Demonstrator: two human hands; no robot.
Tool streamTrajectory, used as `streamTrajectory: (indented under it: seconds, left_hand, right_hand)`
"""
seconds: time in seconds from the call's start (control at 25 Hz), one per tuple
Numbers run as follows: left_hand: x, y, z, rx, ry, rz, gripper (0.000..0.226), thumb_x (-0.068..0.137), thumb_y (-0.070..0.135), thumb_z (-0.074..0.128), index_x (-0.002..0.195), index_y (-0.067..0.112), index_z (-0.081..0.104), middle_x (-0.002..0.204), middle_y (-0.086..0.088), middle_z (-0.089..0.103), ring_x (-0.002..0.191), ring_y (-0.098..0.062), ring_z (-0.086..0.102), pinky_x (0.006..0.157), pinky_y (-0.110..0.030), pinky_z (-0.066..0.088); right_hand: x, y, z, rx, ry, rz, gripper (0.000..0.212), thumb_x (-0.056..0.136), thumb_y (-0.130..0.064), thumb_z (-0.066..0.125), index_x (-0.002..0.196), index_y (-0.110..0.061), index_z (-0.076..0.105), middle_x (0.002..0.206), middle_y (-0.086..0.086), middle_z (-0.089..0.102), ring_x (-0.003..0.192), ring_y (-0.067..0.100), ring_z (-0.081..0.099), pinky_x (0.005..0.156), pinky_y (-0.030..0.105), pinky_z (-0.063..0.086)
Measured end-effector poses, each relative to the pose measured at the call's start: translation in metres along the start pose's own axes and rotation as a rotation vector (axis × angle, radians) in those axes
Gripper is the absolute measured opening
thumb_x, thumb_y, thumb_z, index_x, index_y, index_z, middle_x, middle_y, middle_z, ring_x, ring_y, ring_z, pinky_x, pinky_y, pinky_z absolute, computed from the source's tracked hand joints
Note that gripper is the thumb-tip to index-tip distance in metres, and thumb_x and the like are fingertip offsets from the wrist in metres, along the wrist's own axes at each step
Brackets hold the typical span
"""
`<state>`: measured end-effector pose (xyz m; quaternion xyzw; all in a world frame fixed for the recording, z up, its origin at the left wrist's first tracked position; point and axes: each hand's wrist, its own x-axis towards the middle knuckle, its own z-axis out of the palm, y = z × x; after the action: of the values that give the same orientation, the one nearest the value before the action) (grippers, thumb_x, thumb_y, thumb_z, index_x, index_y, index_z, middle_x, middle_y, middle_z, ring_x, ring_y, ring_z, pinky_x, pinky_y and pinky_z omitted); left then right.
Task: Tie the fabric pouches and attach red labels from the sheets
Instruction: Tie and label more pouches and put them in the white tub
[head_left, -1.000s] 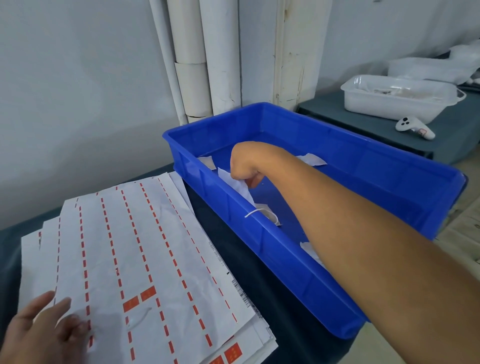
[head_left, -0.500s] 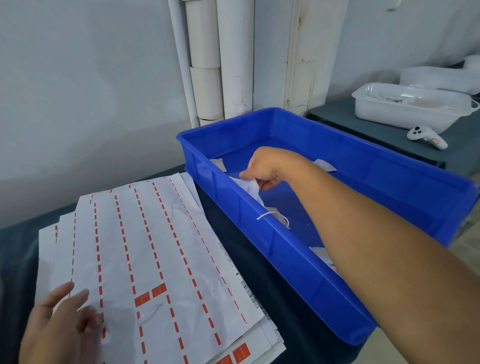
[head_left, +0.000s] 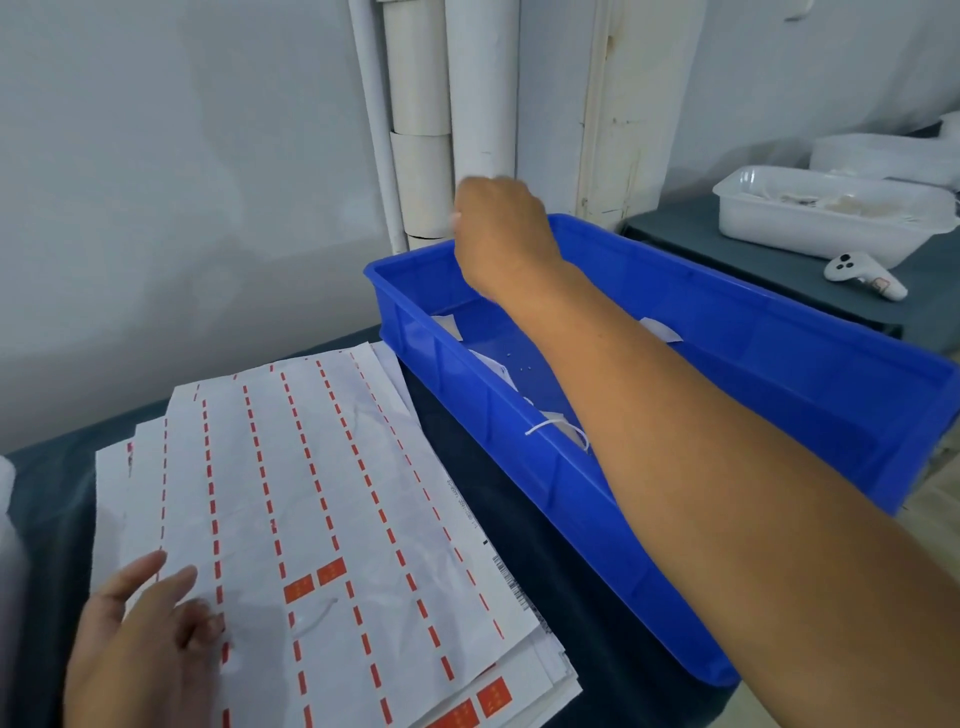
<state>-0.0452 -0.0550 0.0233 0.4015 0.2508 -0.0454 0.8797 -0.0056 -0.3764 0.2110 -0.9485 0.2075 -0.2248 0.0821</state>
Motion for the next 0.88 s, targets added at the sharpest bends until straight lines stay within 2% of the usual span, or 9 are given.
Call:
streamTrajectory:
  seconds: [0.08, 0.12, 0.2, 0.28, 0.4, 0.52, 0.68, 0.76, 0.88]
  left_hand:
    - [0.006, 0.015, -0.006, 0.018, -0.028, -0.003, 0.041, 0.101, -0.006, 0.054, 0.126, 0.026, 0.051, 0.128, -0.024, 0.064, 0.095, 0.003, 0.062, 0.084, -0.023, 0.051]
    - [0.005, 0.015, -0.005, -0.018, 0.068, 0.02, 0.043, 0.1, -0.002, 0.057, 0.125, 0.033, 0.053, 0.119, -0.014, 0.067, 0.09, -0.005, 0.064, 0.078, -0.026, 0.053]
    - [-0.008, 0.009, -0.004, 0.141, 0.05, 0.133, 0.038, 0.099, 0.011, 0.065, 0.119, 0.042, 0.055, 0.103, 0.0, 0.066, 0.084, -0.014, 0.064, 0.073, -0.03, 0.052]
    - [-0.017, 0.006, -0.002, 0.431, -0.058, 0.402, 0.036, 0.099, 0.013, 0.064, 0.11, 0.047, 0.056, 0.101, 0.001, 0.067, 0.08, -0.013, 0.068, 0.073, -0.033, 0.052]
    - [-0.024, 0.009, -0.01, 0.526, -0.129, 0.607, 0.038, 0.099, 0.011, 0.063, 0.112, 0.047, 0.055, 0.109, 0.005, 0.068, 0.087, -0.007, 0.071, 0.077, -0.034, 0.052]
    - [-0.024, 0.016, -0.014, 0.489, -0.131, 0.679, 0.041, 0.096, 0.014, 0.067, 0.12, 0.045, 0.054, 0.122, 0.012, 0.065, 0.111, -0.004, 0.065, 0.086, -0.024, 0.054]
    - [-0.023, 0.018, -0.023, 0.652, -0.141, 0.762, 0.062, 0.083, 0.017, 0.073, 0.134, 0.044, 0.048, 0.131, 0.025, 0.059, 0.121, 0.006, 0.056, 0.09, -0.008, 0.05]
    - [-0.023, 0.017, -0.021, 0.767, -0.177, 0.735, 0.065, 0.087, 0.012, 0.074, 0.133, 0.049, 0.047, 0.125, 0.029, 0.06, 0.117, 0.006, 0.059, 0.085, -0.008, 0.052]
    - [-0.023, 0.013, -0.019, 0.835, -0.233, 0.694, 0.034, 0.094, 0.041, 0.068, 0.124, 0.049, 0.053, 0.103, 0.028, 0.066, 0.092, 0.003, 0.066, 0.066, -0.011, 0.054]
  right_hand:
    - [-0.008, -0.031, -0.016, 0.116, 0.145, -0.144, 0.018, 0.091, 0.005, 0.05, 0.087, -0.012, 0.053, 0.089, 0.003, 0.056, 0.084, 0.024, 0.056, 0.059, 0.029, 0.038]
    - [-0.01, -0.044, -0.019, 0.21, 0.168, -0.183, 0.017, 0.095, -0.003, 0.051, 0.103, -0.014, 0.059, 0.097, 0.002, 0.06, 0.089, 0.024, 0.058, 0.067, 0.03, 0.042]
    - [-0.017, -0.067, -0.021, 0.419, 0.114, -0.22, 0.024, 0.097, -0.019, 0.059, 0.121, -0.02, 0.06, 0.102, -0.003, 0.063, 0.091, 0.019, 0.06, 0.074, 0.029, 0.046]
    - [-0.031, -0.091, -0.014, 0.608, -0.037, -0.252, 0.025, 0.094, -0.024, 0.067, 0.119, -0.021, 0.063, 0.102, -0.006, 0.065, 0.091, 0.015, 0.062, 0.077, 0.026, 0.049]
    - [-0.065, -0.117, 0.022, 0.87, -0.211, -0.277, 0.016, 0.096, -0.016, 0.067, 0.112, -0.019, 0.067, 0.093, -0.006, 0.068, 0.084, 0.013, 0.063, 0.078, 0.027, 0.051]
    - [-0.11, -0.135, 0.064, 0.994, -0.304, -0.369, 0.019, 0.1, -0.016, 0.063, 0.117, -0.023, 0.067, 0.1, -0.009, 0.072, 0.084, 0.007, 0.066, 0.081, 0.027, 0.054]
    - [-0.149, -0.14, 0.103, 1.015, -0.465, -0.457, 0.021, 0.099, -0.028, 0.066, 0.119, -0.035, 0.066, 0.092, -0.015, 0.072, 0.087, 0.006, 0.069, 0.074, 0.015, 0.052]
    - [-0.16, -0.14, 0.115, 1.045, -0.513, -0.439, 0.021, 0.098, -0.032, 0.068, 0.118, -0.036, 0.066, 0.091, -0.017, 0.072, 0.087, 0.006, 0.07, 0.073, 0.014, 0.053]
    - [-0.17, -0.134, 0.13, 1.096, -0.552, -0.381, 0.019, 0.099, -0.033, 0.067, 0.118, -0.037, 0.067, 0.091, -0.017, 0.072, 0.091, 0.009, 0.071, 0.078, 0.02, 0.058]
